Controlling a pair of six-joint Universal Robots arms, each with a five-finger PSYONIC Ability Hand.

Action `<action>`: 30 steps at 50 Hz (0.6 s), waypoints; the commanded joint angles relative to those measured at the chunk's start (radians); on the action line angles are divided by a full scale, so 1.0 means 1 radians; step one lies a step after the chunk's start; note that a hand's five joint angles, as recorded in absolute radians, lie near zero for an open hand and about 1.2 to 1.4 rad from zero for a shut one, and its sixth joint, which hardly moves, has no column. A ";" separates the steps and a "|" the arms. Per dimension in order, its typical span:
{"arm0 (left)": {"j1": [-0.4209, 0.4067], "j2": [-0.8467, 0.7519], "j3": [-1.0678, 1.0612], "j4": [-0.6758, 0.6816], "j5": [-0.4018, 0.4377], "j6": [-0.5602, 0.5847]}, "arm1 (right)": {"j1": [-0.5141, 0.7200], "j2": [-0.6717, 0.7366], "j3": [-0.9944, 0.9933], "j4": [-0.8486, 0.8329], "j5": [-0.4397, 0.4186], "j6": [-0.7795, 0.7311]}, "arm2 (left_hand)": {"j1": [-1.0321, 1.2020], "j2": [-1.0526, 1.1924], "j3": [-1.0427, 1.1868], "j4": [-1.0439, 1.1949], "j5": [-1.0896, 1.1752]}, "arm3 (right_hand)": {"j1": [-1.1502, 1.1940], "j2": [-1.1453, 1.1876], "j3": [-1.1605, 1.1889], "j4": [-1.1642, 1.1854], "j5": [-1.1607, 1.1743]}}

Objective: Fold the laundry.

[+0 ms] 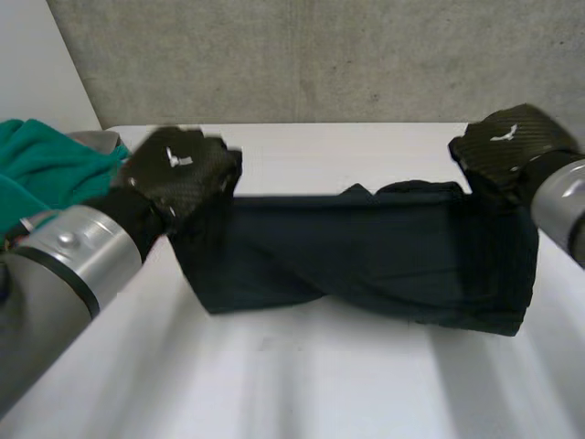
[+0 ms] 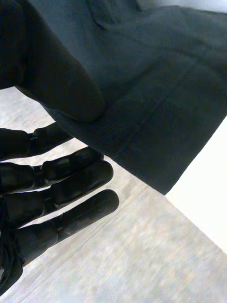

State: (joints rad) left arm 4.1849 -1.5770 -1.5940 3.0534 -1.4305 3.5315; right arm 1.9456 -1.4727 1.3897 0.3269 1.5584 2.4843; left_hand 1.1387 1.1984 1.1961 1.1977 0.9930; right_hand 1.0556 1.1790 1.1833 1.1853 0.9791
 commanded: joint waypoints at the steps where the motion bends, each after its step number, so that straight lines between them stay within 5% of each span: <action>1: 0.000 -0.274 0.063 0.041 0.001 0.001 | 0.010 0.271 -0.058 -0.074 0.000 -0.027 | 0.258 0.198 0.200 0.199 0.229 | 0.341 0.217 0.213 0.211 0.243; 9: -0.003 -0.584 0.290 0.113 -0.025 0.004 | 0.016 0.498 -0.143 -0.244 0.002 -0.024 | 0.211 0.152 0.154 0.152 0.183 | 0.341 0.217 0.213 0.211 0.243; 11: -0.003 -0.613 0.322 0.131 -0.031 0.004 | 0.016 0.508 -0.144 -0.293 0.006 -0.012 | -0.137 -0.196 -0.194 -0.196 -0.166 | -0.089 -0.213 -0.217 -0.219 -0.188; 12: -0.003 -0.624 0.344 0.139 -0.041 0.004 | 0.016 0.508 -0.144 -0.301 0.008 -0.010 | -0.505 -0.564 -0.562 -0.564 -0.533 | -0.232 -0.356 -0.360 -0.362 -0.330; 15: -0.006 -0.618 0.344 0.139 -0.054 -0.002 | 0.015 0.486 -0.129 -0.305 0.019 0.010 | -0.631 -0.691 -0.689 -0.691 -0.660 | -0.655 -0.779 -0.783 -0.785 -0.753; 23: -0.039 -0.404 0.151 0.122 -0.087 0.003 | -0.033 0.221 0.008 -0.128 -0.046 0.076 | -0.638 -0.697 -0.695 -0.697 -0.666 | -0.642 -0.765 -0.770 -0.772 -0.740; 30: -0.032 -0.281 -0.041 0.094 -0.091 0.003 | -0.083 0.181 0.060 0.157 -0.153 0.044 | -0.555 -0.615 -0.613 -0.614 -0.584 | -0.551 -0.675 -0.679 -0.681 -0.649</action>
State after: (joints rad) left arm 4.1474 -1.9415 -1.4979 3.1708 -1.5199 3.5335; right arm 1.9039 -1.2513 1.4046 0.2670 1.4881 2.5539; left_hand 0.4691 0.4771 0.4739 0.4755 0.3042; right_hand 0.3817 0.4084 0.4063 0.4020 0.2319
